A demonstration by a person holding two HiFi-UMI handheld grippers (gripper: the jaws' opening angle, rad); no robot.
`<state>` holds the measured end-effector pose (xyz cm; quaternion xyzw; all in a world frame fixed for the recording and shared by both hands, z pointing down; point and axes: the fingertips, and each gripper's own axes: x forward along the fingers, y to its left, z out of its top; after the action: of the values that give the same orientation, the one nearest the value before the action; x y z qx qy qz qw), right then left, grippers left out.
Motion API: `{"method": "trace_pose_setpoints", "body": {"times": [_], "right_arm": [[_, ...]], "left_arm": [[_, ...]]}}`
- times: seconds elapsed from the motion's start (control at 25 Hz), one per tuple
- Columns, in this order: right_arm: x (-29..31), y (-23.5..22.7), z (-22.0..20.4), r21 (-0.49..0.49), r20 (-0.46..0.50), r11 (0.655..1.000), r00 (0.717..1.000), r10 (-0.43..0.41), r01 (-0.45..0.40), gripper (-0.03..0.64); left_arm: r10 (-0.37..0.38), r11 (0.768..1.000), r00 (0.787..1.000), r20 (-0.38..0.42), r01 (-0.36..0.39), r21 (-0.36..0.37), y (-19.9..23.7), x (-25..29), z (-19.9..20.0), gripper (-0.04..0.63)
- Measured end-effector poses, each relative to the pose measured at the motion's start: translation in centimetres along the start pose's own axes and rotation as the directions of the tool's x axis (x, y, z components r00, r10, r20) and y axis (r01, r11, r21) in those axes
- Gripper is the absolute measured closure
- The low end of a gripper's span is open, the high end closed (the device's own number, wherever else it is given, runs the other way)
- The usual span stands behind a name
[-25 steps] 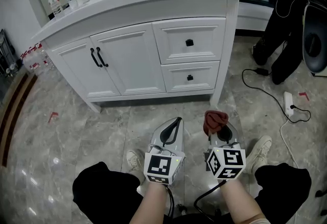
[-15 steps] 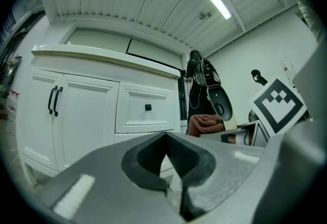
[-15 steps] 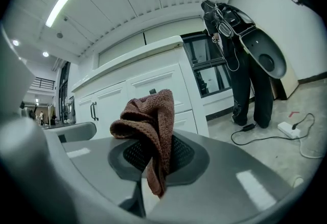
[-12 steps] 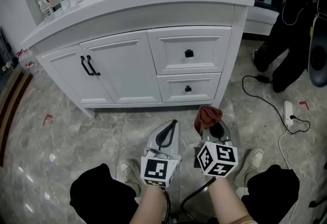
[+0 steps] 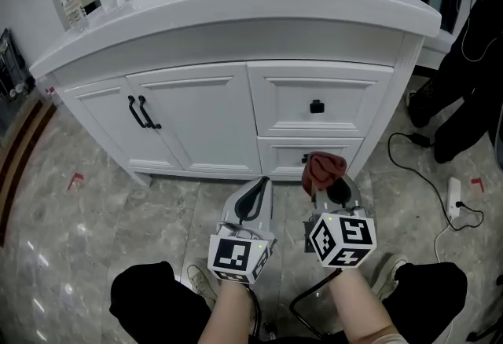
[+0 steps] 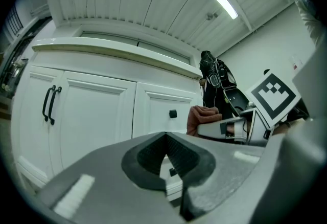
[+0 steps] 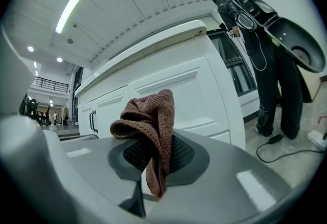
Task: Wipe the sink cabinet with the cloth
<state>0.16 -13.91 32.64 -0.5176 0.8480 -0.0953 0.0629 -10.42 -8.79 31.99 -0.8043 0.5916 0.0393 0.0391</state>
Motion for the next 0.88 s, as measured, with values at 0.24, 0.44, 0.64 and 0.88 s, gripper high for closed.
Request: {"method": "trace_pose_setpoints", "body": {"times": [0.24,0.44,0.64,0.88], "right_arm": [[5.3,2.2,4.5,-0.080,0.046,0.992,0.994,0.103,-0.099,0.537],[9.6,5.1,7.3,-0.085,0.060,0.977,0.978,0.202,-0.196,0.537],[12.6,8.7,8.8,-0.115,0.032,0.949,0.954,0.298,-0.293,0.537],[13.7,11.0,9.8,-0.126,0.004,0.928,0.936,0.353,-0.350,0.534]], "left_arm": [[-0.007,0.999,1.000,0.024,0.006,0.043,2.5,3.9,1.6,0.595],[0.028,0.998,0.998,0.051,-0.031,0.058,5.7,6.4,3.3,0.594],[0.068,0.995,0.994,0.088,-0.074,0.065,8.4,7.1,4.4,0.595],[0.068,0.997,0.992,0.105,-0.070,0.015,8.3,6.9,4.6,0.595]]}}
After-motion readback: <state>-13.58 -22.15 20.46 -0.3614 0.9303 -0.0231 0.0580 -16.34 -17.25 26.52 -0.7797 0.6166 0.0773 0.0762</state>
